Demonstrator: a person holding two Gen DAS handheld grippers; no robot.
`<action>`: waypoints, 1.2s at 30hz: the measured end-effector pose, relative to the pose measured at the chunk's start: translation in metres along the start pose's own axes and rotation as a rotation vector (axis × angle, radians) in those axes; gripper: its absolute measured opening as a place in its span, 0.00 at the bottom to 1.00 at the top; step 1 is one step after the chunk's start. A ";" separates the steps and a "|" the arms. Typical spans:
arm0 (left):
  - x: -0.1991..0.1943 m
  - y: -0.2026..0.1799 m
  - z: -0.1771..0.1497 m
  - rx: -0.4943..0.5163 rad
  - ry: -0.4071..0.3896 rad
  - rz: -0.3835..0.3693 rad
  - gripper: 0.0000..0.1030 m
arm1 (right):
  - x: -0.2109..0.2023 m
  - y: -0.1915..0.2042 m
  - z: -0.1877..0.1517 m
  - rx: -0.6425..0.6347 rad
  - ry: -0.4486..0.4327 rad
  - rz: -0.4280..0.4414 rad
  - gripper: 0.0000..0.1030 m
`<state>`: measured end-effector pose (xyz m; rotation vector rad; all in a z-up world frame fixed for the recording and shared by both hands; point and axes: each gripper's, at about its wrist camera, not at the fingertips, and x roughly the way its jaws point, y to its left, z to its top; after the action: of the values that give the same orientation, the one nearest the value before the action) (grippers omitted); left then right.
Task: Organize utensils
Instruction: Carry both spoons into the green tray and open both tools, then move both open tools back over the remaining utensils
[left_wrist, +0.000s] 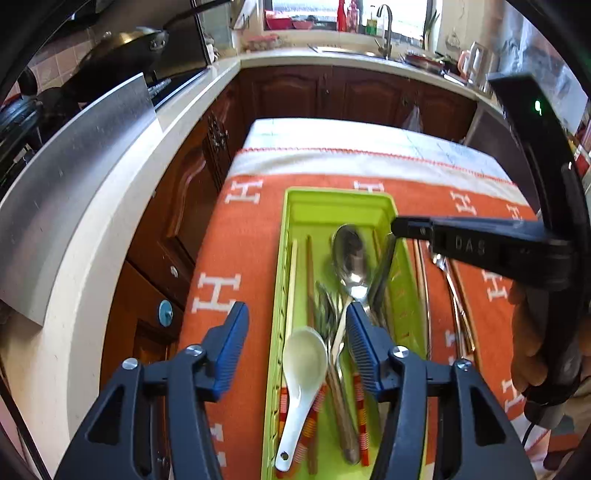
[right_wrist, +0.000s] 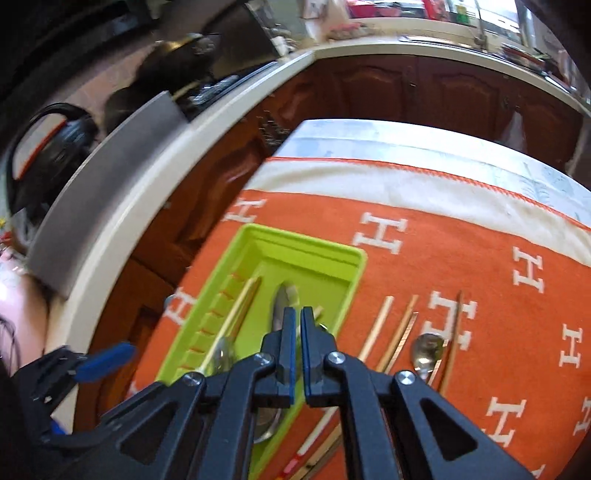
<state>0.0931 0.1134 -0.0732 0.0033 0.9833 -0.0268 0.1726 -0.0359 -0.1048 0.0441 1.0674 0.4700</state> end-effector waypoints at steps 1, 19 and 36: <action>-0.002 -0.001 0.002 -0.004 -0.009 0.002 0.54 | -0.002 -0.002 0.000 0.003 0.004 -0.005 0.04; -0.041 -0.060 0.004 0.048 -0.101 -0.090 0.70 | -0.090 -0.066 -0.043 0.086 -0.047 -0.023 0.04; 0.019 -0.122 -0.017 0.040 0.080 -0.310 0.18 | -0.096 -0.105 -0.094 0.181 -0.052 -0.041 0.04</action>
<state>0.0867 -0.0090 -0.0968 -0.1120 1.0553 -0.3327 0.0916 -0.1863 -0.0979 0.1927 1.0551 0.3325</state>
